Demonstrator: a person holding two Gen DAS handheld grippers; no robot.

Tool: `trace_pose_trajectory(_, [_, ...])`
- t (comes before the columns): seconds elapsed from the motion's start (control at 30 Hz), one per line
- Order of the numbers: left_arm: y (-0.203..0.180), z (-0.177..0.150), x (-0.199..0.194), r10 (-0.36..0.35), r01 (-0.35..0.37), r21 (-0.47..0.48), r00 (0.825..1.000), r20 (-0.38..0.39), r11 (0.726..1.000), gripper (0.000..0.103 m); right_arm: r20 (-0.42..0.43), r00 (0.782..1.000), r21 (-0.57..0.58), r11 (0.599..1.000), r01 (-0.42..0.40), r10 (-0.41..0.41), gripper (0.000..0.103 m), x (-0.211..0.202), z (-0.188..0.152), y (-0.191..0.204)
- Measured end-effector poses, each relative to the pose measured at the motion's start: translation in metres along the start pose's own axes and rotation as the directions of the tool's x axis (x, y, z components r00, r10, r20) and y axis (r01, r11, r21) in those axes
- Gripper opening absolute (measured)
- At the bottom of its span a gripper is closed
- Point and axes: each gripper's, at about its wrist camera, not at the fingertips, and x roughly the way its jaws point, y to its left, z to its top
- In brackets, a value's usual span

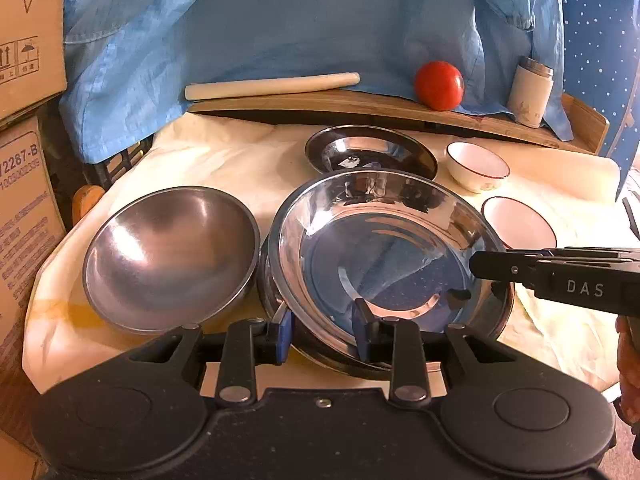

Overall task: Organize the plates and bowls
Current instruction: 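Lower the plate onto the large steel plate and open both grippers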

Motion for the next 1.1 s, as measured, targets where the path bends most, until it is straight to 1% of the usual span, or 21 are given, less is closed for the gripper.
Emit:
trace_pose_trajectory(0.27, [0.002,0.001,-0.001,0.008,-0.008,-0.001,1.000,-0.016,1.000,0.037,-0.013,1.000,-0.028,1.000,-0.012,0.012,0.023,0.002,0.003,0.007])
trace_pose_trajectory(0.4, [-0.001,0.004,0.004,0.033,-0.033,0.020,0.999,-0.014,0.999,0.038,-0.021,1.000,-0.037,0.999,-0.003,0.002,0.025,0.006,0.004,0.010])
trace_pose_trajectory(0.5, [-0.002,0.005,0.006,0.037,-0.036,0.034,0.999,-0.014,0.999,0.040,-0.021,1.000,-0.045,0.999,0.006,-0.007,0.025,0.006,0.004,0.011])
trace_pose_trajectory(0.57, [-0.003,0.005,0.005,0.030,-0.029,0.044,0.999,-0.017,0.999,0.044,-0.022,1.000,-0.051,0.999,0.013,-0.014,0.025,0.006,0.003,0.011])
trace_pose_trajectory(0.67, [-0.006,0.003,0.005,0.026,-0.024,0.068,1.000,-0.018,0.997,0.048,-0.021,0.999,-0.055,0.998,0.026,-0.027,0.025,0.005,0.002,0.010])
trace_pose_trajectory(0.73, [-0.009,0.003,0.007,0.026,-0.024,0.080,0.999,-0.019,0.997,0.050,-0.014,0.999,-0.053,0.998,0.032,-0.033,0.028,0.003,0.002,0.008])
trace_pose_trajectory(0.9, [-0.009,0.003,0.007,0.025,-0.023,0.083,0.999,-0.024,0.996,0.054,0.012,0.999,-0.071,0.997,0.033,-0.032,0.028,-0.002,0.004,0.010])
trace_pose_trajectory(0.93, [-0.008,0.003,0.006,0.024,-0.022,0.081,0.999,-0.024,0.996,0.056,0.013,0.999,-0.073,0.997,0.032,-0.031,0.028,-0.002,0.005,0.010])
trace_pose_trajectory(0.97, [-0.007,0.002,0.005,0.024,-0.022,0.079,0.999,-0.022,0.997,0.061,0.012,1.000,-0.073,0.997,0.030,-0.029,0.028,-0.002,0.005,0.011])
trace_pose_trajectory(1.03, [-0.005,0.001,0.002,0.033,-0.032,0.080,0.999,-0.016,0.996,0.066,0.009,1.000,-0.072,0.997,0.025,-0.025,0.032,-0.001,0.005,0.011])
trace_pose_trajectory(1.1, [-0.003,-0.001,-0.002,0.026,-0.025,0.075,1.000,-0.017,0.997,0.066,0.007,1.000,-0.072,0.997,0.023,-0.023,0.035,-0.001,0.004,0.010])
